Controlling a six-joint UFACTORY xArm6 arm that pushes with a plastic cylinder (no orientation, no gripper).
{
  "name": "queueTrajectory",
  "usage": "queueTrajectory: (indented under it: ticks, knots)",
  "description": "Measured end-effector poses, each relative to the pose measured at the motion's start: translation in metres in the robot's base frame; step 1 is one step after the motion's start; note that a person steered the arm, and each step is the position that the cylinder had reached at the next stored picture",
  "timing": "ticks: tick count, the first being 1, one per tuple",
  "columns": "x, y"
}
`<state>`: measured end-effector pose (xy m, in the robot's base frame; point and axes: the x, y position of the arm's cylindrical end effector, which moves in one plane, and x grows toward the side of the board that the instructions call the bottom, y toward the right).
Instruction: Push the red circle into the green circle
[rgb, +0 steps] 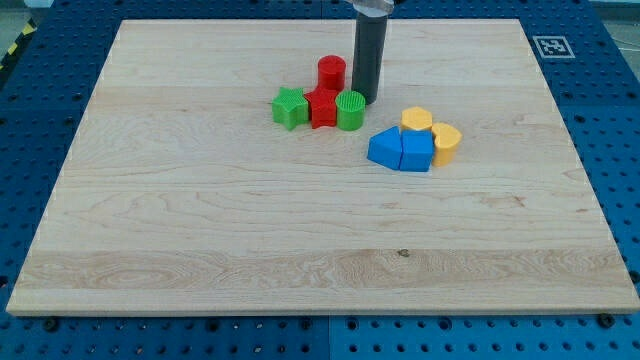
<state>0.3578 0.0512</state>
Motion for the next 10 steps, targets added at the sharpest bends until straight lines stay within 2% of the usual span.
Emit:
queueTrajectory:
  ticks: [2, 4, 5, 6, 7, 10]
  knots:
    - [0.011, 0.019]
    - [-0.082, 0.017]
    - [-0.12, -0.002]
    - [-0.13, -0.019]
    - [-0.129, -0.039]
    - [-0.06, -0.065]
